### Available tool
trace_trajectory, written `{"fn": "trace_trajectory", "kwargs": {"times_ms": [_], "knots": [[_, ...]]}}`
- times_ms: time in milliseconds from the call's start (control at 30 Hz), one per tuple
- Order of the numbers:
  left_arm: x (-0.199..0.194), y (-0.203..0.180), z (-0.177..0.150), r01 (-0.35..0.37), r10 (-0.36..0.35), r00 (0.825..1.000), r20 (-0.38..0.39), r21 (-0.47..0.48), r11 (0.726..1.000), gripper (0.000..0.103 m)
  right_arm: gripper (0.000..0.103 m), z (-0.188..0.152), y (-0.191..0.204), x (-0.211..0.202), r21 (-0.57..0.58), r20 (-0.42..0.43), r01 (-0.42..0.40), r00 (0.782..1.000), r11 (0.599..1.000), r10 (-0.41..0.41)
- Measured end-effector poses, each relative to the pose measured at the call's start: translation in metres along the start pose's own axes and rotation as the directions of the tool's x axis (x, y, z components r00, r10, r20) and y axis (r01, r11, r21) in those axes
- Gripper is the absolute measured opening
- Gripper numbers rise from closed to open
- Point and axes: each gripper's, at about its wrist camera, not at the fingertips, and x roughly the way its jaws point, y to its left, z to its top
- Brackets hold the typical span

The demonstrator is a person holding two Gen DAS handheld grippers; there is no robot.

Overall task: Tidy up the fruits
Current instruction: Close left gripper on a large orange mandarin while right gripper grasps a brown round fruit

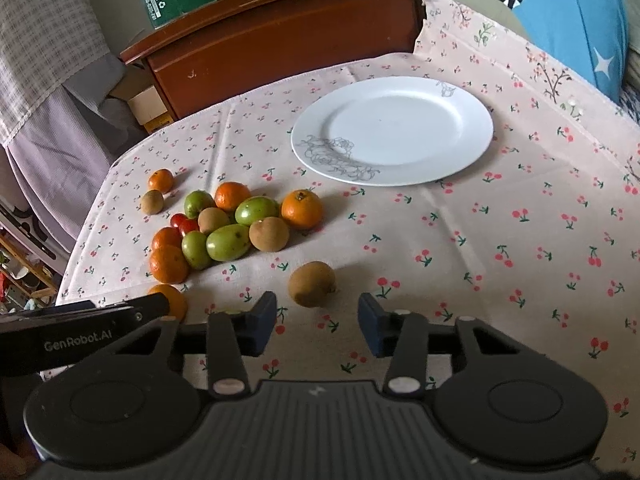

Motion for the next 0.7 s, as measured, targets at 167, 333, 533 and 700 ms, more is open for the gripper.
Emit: {"fn": "trace_trajectory", "kwargs": {"times_ms": [167, 333, 533, 700], "knots": [[0.0018, -0.0046, -0.0016, 0.023, -0.023, 1.0, 0.015, 0.022, 1.0, 0.076, 0.034, -0.0002, -0.0007, 0.0032, 0.003, 0.0, -0.008, 1.0, 1.0, 0.008], [0.0041, -0.0054, -0.0025, 0.057, -0.057, 0.998, 0.011, 0.018, 0.998, 0.068, 0.029, -0.0012, -0.0006, 0.006, 0.0, 0.002, -0.013, 1.0, 1.0, 0.013], [0.0038, -0.0084, -0.0031, 0.073, -0.073, 0.997, 0.026, 0.034, 0.997, 0.062, 0.032, -0.0002, -0.0016, 0.0061, 0.018, 0.012, -0.024, 1.0, 1.0, 0.024], [0.0092, -0.0105, -0.0055, 0.087, -0.088, 0.996, 0.01, 0.037, 0.995, 0.047, 0.033, -0.0001, -0.0011, 0.008, 0.017, 0.012, -0.023, 1.0, 1.0, 0.023]]}}
